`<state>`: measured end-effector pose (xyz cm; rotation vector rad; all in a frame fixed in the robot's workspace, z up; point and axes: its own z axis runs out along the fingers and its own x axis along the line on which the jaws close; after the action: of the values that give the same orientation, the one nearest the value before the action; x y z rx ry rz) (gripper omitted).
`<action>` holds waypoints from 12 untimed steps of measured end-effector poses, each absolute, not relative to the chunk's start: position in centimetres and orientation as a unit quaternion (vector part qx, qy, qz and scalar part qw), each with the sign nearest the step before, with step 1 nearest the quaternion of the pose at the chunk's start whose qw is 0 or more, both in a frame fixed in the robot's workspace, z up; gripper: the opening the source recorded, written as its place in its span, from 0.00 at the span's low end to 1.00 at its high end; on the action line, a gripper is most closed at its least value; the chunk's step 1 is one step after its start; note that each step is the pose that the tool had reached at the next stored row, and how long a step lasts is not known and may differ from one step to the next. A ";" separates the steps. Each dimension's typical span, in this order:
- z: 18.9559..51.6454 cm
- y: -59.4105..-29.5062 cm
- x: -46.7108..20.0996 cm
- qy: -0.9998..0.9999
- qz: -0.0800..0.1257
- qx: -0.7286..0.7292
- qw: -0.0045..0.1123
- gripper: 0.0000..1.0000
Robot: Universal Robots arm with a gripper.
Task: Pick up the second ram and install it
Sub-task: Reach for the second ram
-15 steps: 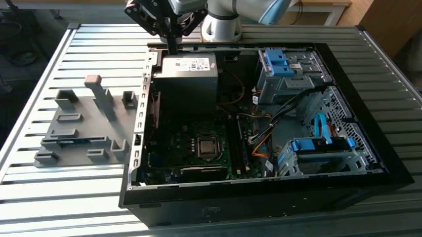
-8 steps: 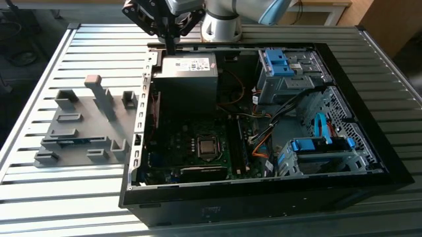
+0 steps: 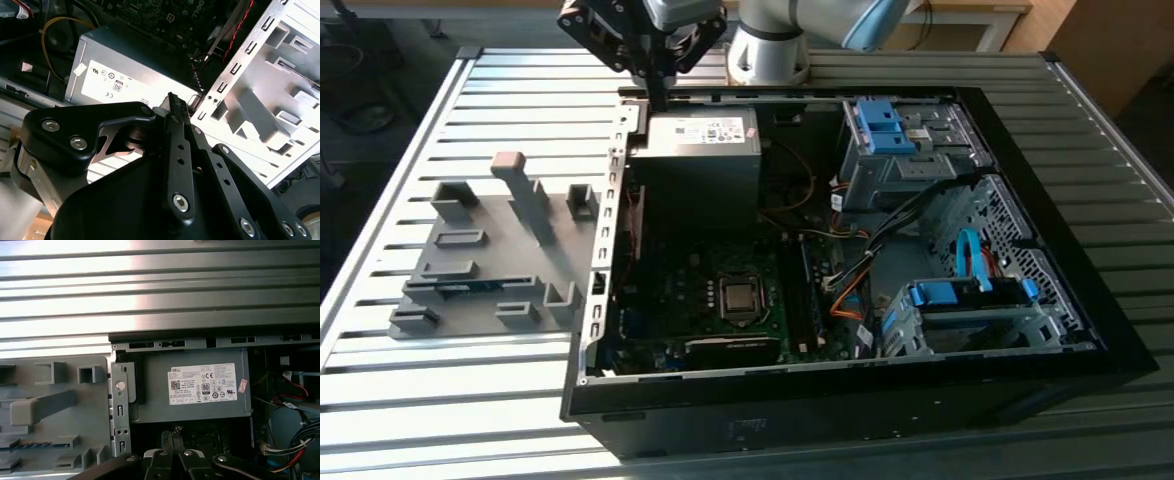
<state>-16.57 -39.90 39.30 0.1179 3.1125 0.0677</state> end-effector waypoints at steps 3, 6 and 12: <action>39.3 -39.9 -17.0 0.999 0.022 0.038 0.013 0.11; 39.3 -39.9 -17.4 0.999 0.022 0.038 0.013 0.11; 39.3 -39.9 -18.3 0.999 0.022 0.038 0.013 0.11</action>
<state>-18.31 -39.89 39.29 0.1180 3.1125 0.0676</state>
